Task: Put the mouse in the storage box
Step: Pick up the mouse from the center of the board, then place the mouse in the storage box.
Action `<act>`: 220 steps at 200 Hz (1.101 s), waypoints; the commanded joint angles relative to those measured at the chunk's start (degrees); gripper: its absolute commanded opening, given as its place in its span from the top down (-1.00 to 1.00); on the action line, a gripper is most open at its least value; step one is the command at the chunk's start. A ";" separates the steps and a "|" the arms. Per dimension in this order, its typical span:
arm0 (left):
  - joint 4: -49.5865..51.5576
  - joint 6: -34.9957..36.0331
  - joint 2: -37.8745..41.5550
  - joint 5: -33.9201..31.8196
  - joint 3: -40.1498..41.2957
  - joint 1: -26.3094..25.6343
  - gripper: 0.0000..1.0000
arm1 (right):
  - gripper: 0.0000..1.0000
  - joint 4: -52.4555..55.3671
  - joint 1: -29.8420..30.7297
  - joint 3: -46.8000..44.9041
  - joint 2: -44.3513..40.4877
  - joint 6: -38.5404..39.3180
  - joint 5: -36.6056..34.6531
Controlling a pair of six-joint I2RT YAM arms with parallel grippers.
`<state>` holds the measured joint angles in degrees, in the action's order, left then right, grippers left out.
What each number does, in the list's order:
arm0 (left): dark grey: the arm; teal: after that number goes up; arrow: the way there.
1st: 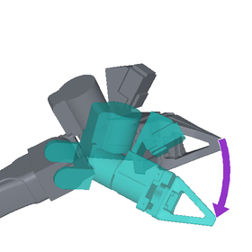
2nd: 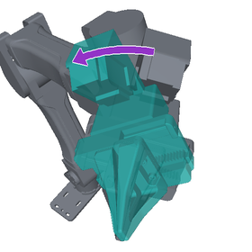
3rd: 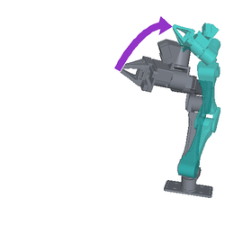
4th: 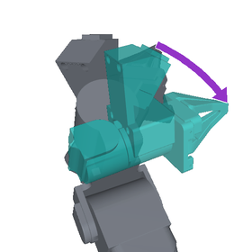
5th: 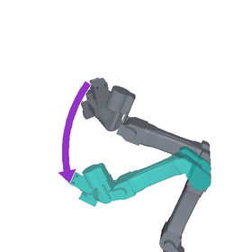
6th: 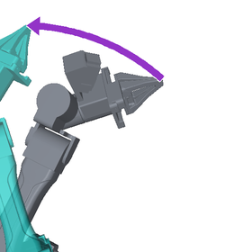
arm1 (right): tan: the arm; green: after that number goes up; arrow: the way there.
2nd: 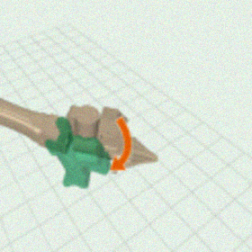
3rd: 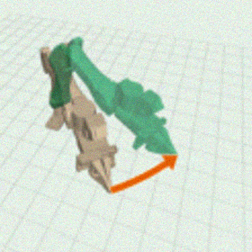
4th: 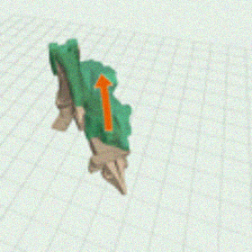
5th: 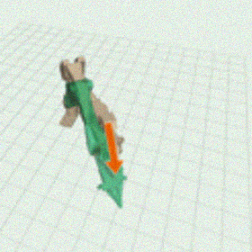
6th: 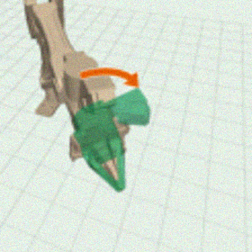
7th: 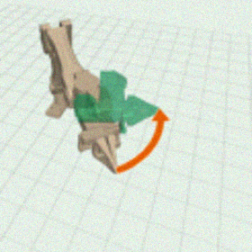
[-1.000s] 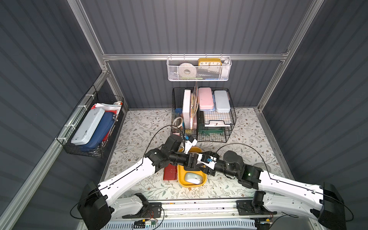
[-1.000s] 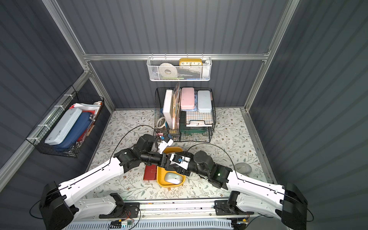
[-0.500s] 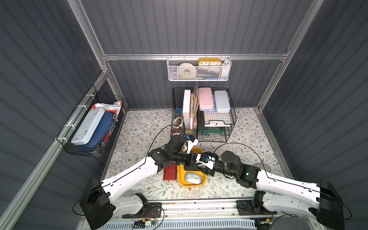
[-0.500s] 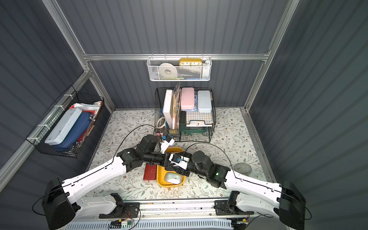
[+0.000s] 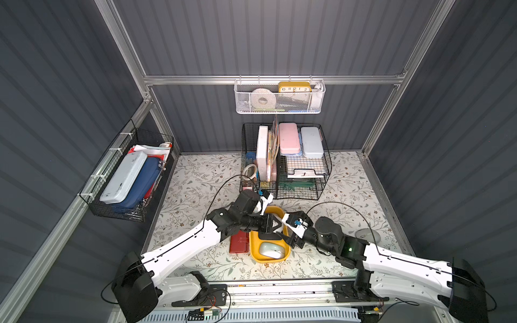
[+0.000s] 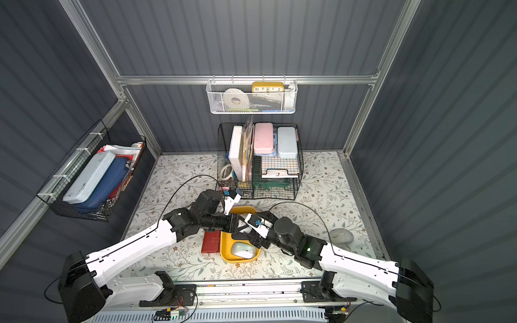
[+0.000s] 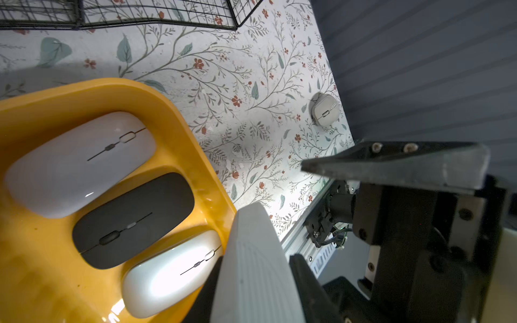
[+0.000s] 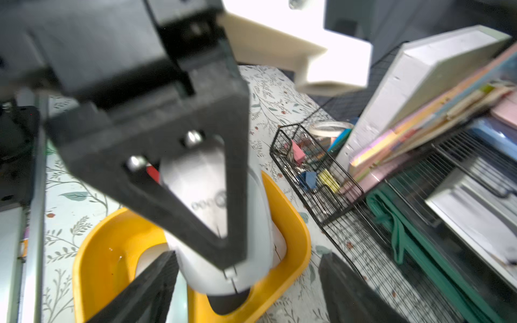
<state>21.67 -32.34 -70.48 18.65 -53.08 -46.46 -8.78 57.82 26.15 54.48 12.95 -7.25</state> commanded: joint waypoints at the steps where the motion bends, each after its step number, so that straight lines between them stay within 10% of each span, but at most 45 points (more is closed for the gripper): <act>1: 1.18 -0.70 0.01 -2.12 0.71 1.11 0.83 | -0.71 -4.40 -0.25 -4.57 -2.59 -5.07 -6.95; 220: -10.68 -4.59 -22.88 -0.91 -2.84 7.20 0.72 | -0.73 -8.96 -2.05 -11.56 -10.64 -7.86 -12.15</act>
<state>12.82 -35.66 -91.37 17.30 -53.56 -39.90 -16.36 55.92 14.63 44.14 5.76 -18.72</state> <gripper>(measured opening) 0.343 0.863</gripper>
